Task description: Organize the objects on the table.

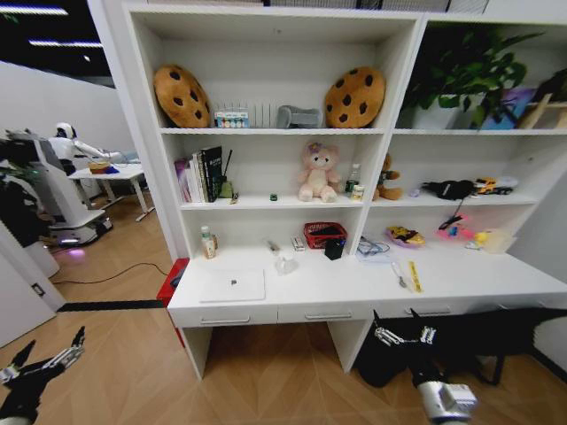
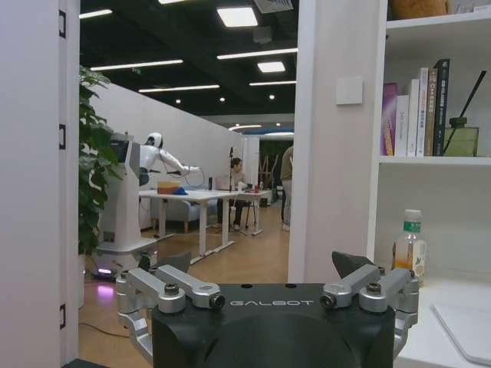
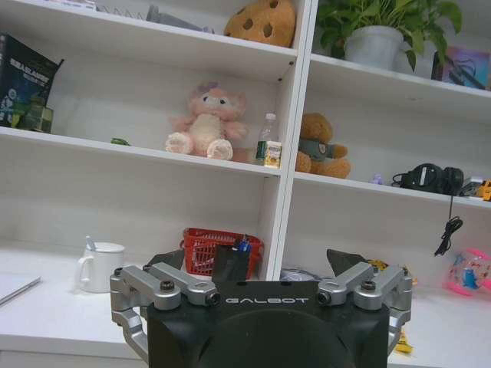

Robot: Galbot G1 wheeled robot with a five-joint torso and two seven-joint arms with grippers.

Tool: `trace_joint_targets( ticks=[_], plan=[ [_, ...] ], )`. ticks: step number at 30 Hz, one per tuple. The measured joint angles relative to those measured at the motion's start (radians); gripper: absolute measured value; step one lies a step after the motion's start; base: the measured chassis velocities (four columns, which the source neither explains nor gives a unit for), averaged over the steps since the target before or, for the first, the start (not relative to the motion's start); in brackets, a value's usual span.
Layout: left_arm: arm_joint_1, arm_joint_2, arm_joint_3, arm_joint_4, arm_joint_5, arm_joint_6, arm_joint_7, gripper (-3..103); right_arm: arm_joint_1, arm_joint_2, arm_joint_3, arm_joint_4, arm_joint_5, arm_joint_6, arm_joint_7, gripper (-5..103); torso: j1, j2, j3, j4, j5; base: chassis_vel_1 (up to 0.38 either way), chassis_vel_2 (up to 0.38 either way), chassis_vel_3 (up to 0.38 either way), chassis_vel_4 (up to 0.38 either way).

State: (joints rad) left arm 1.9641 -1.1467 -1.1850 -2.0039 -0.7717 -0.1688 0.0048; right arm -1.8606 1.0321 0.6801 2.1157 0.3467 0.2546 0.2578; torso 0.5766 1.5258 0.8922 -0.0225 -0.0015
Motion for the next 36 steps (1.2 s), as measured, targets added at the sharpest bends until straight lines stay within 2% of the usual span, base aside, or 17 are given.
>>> trace_joint_targets(
  ticks=[1,2,4,5,6,7,12,13,16,18,36],
  plan=[
    [0.000,0.000,0.000,0.000,0.000,0.000,0.000,100,0.000,0.000,0.000,0.000,0.000,0.000,0.000,100,0.000,0.000,0.000,-0.0001,0.0001,0.349,-0.367,-0.345,0.313],
    [0.000,0.000,0.000,0.000,0.000,0.000,0.000,100,0.000,0.000,0.000,0.000,0.000,0.000,0.000,100,0.000,0.000,0.000,-0.0004,0.0030,0.341,-0.325,-0.341,0.377],
    [0.000,0.000,0.000,0.000,0.000,0.000,0.000,100,0.000,0.000,0.000,0.000,0.000,0.000,0.000,100,0.000,0.000,0.000,-0.0002,0.0029,0.341,-0.325,-0.331,0.377],
    [0.000,0.000,0.000,0.000,0.000,0.000,0.000,100,0.000,0.000,0.000,0.000,0.000,0.000,0.000,100,0.000,0.000,0.000,0.0000,0.0005,0.273,-0.326,-0.331,0.286],
    [0.000,0.000,0.000,0.000,0.000,0.000,0.000,100,0.000,0.000,0.000,0.000,0.000,0.000,0.000,100,0.000,0.000,0.000,0.0002,0.0002,0.273,-0.187,-0.233,0.286],
    [0.000,0.000,0.000,0.000,0.000,0.000,0.000,100,0.000,0.000,0.000,0.000,0.000,0.000,0.000,100,-0.001,0.001,0.000,0.0002,0.0019,0.214,-0.187,-0.233,0.156],
    [0.000,0.000,0.000,0.000,0.000,0.000,0.000,100,0.000,0.000,0.000,0.000,0.000,0.000,0.000,100,-0.001,0.000,0.000,-0.0006,0.0011,0.045,-0.057,-0.143,0.098],
    [0.000,0.000,0.000,0.000,0.000,0.000,0.000,100,0.000,0.000,0.000,0.000,0.000,0.000,0.000,100,0.000,0.000,0.000,-0.0009,0.0019,-0.078,-0.009,0.007,0.000],
    [0.000,0.000,0.000,0.000,0.000,0.000,0.001,100,0.000,0.000,0.000,0.000,0.000,0.000,0.000,100,0.001,0.000,0.000,-0.0008,0.0021,-0.092,-0.048,0.007,-0.023],
    [0.000,0.000,0.000,0.000,0.000,0.000,0.000,100,0.001,0.000,0.000,0.000,0.000,0.000,0.000,100,0.002,-0.001,0.001,0.0001,0.0013,-0.091,0.055,0.113,-0.035],
    [0.000,0.000,0.000,0.000,0.000,0.000,0.000,100,0.000,0.000,0.000,0.000,0.000,0.000,0.000,100,0.000,0.000,0.000,-0.0002,0.0015,0.000,0.010,0.007,-0.006]
  ],
)
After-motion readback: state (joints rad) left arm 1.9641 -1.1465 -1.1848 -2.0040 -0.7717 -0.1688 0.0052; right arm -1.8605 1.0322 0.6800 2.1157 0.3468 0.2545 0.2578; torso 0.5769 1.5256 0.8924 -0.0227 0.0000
